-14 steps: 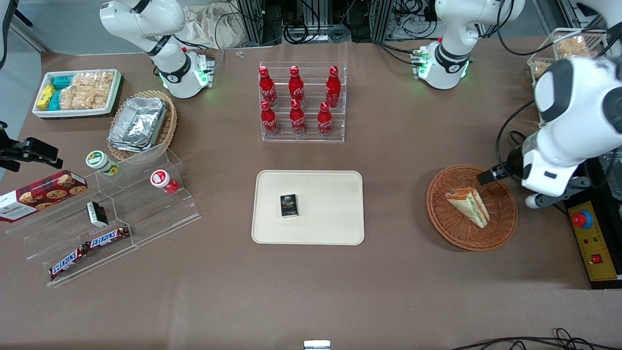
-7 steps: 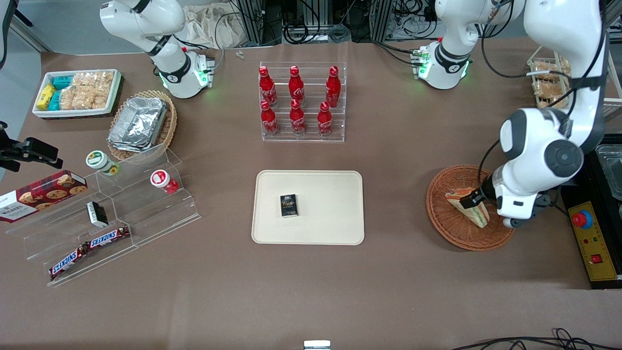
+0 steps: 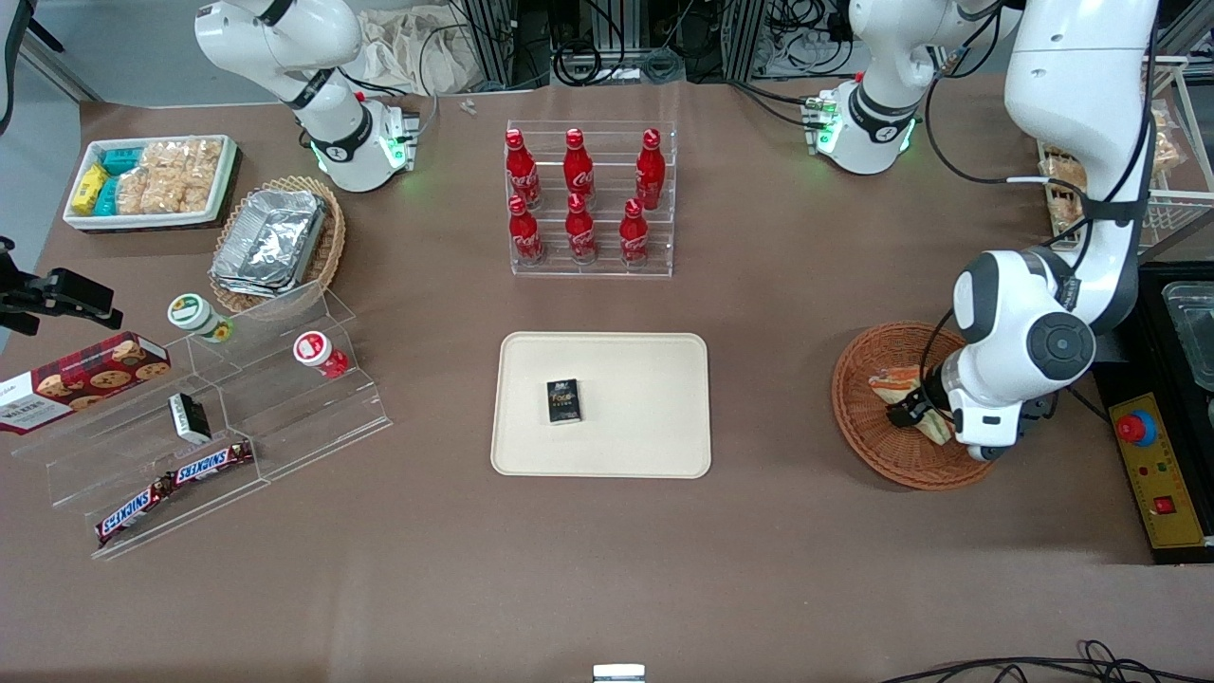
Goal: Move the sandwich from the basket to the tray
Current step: 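Close the left gripper on the wrapped sandwich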
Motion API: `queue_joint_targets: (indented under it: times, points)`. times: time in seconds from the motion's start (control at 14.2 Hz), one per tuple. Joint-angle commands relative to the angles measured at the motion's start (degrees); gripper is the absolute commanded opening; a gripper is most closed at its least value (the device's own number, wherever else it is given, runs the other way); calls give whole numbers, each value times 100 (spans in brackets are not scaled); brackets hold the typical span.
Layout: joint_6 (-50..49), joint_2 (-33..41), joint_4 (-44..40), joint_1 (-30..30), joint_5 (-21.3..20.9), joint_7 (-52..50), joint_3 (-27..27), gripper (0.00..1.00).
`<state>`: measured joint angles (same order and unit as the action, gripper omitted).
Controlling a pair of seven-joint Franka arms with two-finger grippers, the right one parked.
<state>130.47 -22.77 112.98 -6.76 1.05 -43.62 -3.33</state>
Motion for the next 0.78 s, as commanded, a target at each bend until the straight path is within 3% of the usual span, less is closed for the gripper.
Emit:
queue_joint_targets:
  times: [0.0,0.21,0.49,0.56,0.71]
  points:
    - [259,-113,-22,26,1,-347,17,92]
    - [392,-263,-57,26,1,-472,26,66]
    - [357,-203,-92,26,-8,-481,26,6]
    - [322,-45,-75,17,-17,-472,26,0]
    - [-141,350,-110,17,-8,-367,43,0]
